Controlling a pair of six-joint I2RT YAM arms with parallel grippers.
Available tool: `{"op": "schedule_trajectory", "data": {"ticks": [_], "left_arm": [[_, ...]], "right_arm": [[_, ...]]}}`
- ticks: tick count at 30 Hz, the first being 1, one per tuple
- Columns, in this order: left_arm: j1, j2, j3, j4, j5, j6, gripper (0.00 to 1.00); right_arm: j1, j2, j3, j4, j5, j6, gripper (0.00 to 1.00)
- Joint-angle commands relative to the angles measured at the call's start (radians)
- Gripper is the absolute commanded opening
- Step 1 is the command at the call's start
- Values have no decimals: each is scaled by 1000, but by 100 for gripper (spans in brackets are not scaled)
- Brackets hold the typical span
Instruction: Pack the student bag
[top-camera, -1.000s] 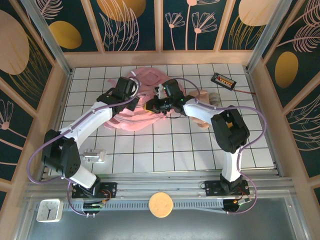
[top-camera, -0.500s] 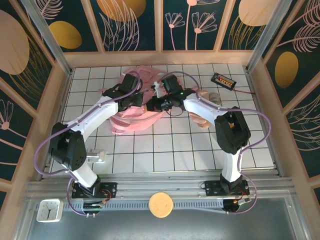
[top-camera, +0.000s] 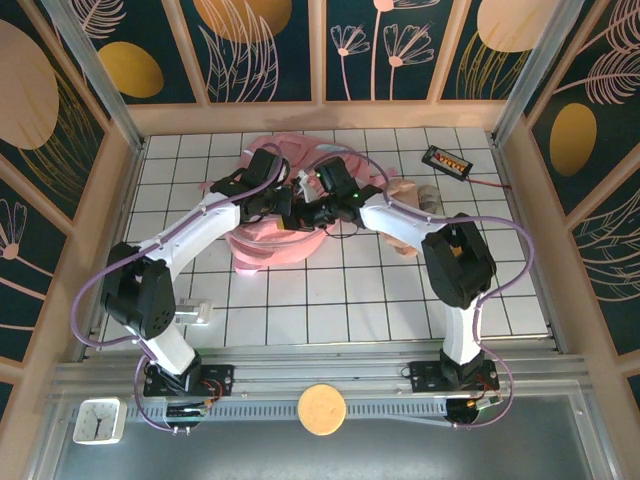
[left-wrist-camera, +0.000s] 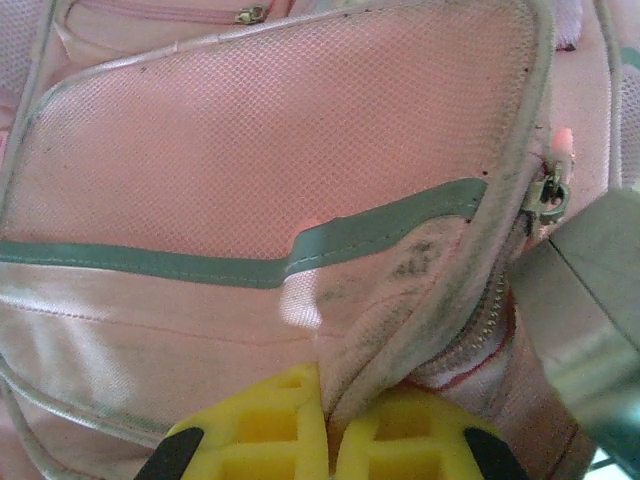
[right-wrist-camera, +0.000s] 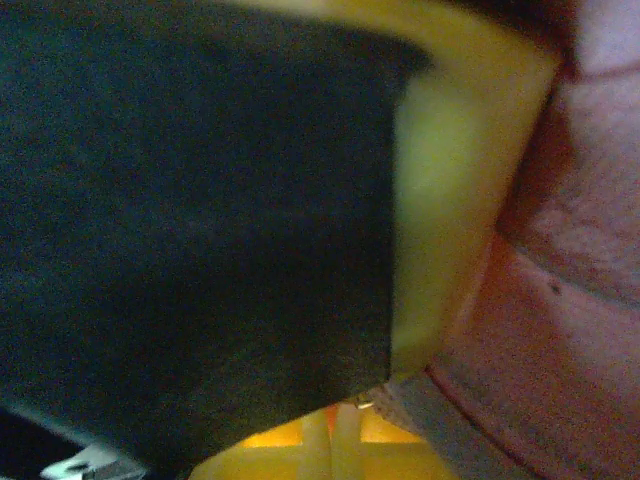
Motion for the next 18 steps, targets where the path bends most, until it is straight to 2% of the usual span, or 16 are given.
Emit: {"op": "schedule_trajectory", "data": {"ticks": [1,3,5,7,8,10,12,14,16,18], "left_arm": [[-10,17,74,241,109,-142,0],[-10,17,80,261,132,-179,0],[-10,49,90,279,158,-213,0],[-10,61,102,293,176,-237,0],[-10,66,107,299,186,-243,0],[-10,72,126,287,192,-234,0],[-10,70,131,277,206,-203,0],[-9,59,118,276,238,-154,0],[-9,47,101,269,262,-113,0],[-8,33,79,268,287,-72,0]], "right_arm": [[81,-37,-116,288,52,193,0],[90,-65,-191,441,96,258,0],[97,-80,-185,399,184,232,0],[97,-84,-232,532,180,281,0],[97,-70,-232,560,171,298,5],[99,-53,-203,506,170,290,16],[96,-70,-213,476,180,282,26],[86,-112,-231,409,179,261,41],[79,-160,-245,306,172,221,50],[73,-220,-274,200,167,177,55]]}}
